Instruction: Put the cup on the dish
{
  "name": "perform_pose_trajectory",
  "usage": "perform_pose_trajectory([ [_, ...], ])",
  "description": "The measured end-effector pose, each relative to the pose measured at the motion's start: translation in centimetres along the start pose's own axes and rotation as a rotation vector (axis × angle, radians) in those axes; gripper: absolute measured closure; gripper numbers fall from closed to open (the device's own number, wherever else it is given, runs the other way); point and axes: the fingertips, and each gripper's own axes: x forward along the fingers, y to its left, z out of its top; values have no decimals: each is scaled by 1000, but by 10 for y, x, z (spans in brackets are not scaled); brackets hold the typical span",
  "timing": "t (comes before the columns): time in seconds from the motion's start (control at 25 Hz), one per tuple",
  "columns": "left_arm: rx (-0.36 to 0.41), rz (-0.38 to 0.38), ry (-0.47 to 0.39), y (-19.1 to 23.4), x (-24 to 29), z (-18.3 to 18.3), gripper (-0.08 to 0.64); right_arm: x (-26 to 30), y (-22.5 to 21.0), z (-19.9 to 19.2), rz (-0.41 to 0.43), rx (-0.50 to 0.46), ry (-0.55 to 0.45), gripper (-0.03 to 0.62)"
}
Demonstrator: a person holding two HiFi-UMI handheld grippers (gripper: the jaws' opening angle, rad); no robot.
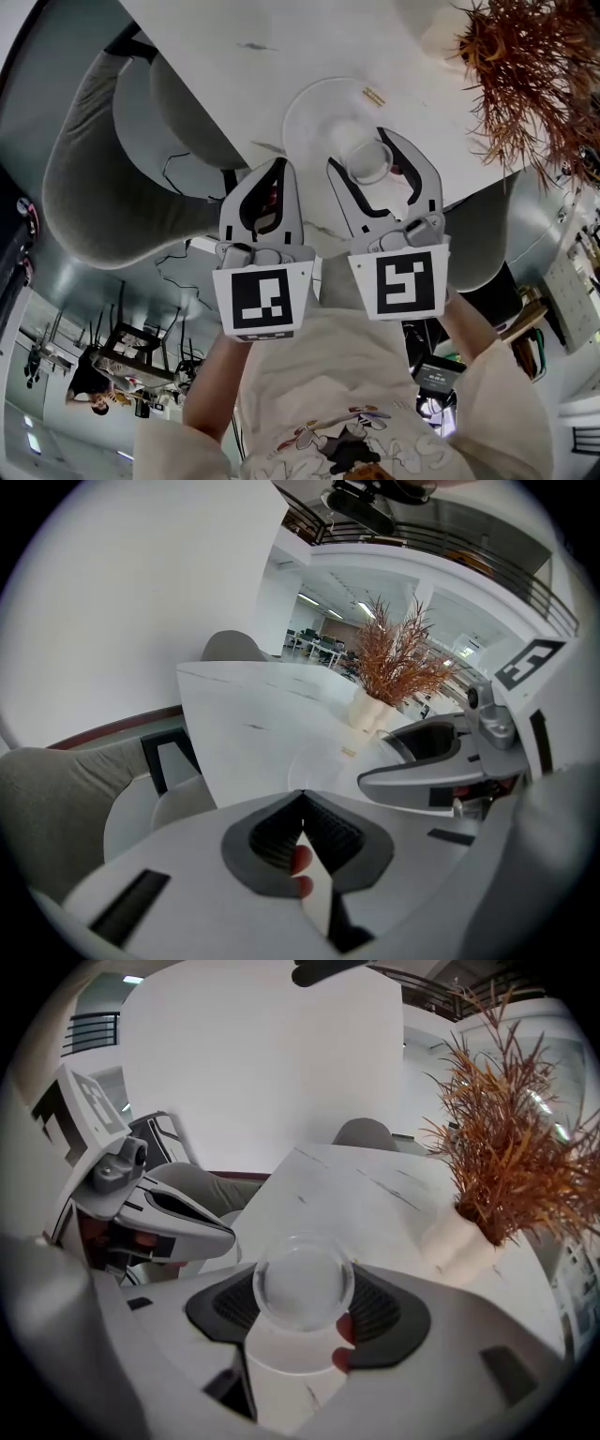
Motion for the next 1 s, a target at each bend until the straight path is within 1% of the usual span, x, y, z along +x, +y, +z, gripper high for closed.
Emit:
perform_pose_trajectory([
  [0.12, -2, -3, -2, 1, 1, 0, 555, 2, 0, -1, -6, -13, 8, 322],
  [0.28, -9, 0, -3, 4, -2, -1, 555, 5, -1, 2, -10, 20, -9, 322],
  [0.44, -12, 7, -7, 8, -5, -1, 555, 7, -1, 5, -22, -5, -16, 322],
  [0.56, -11, 12, -12, 10, -7, -1, 555, 8, 0, 6, -30, 18, -22, 322],
  [0.68, -13, 14, -15, 12, -9, 0, 555, 9, 3, 4, -6, 47, -6, 322],
  [0.84, -15, 21, -32, 14, -12, 5, 555, 5, 4, 5, 3, 31, -4, 322],
  [1.0, 2, 23, -36, 11, -19, 9, 555, -2, 4, 5, 8, 33, 2, 322],
])
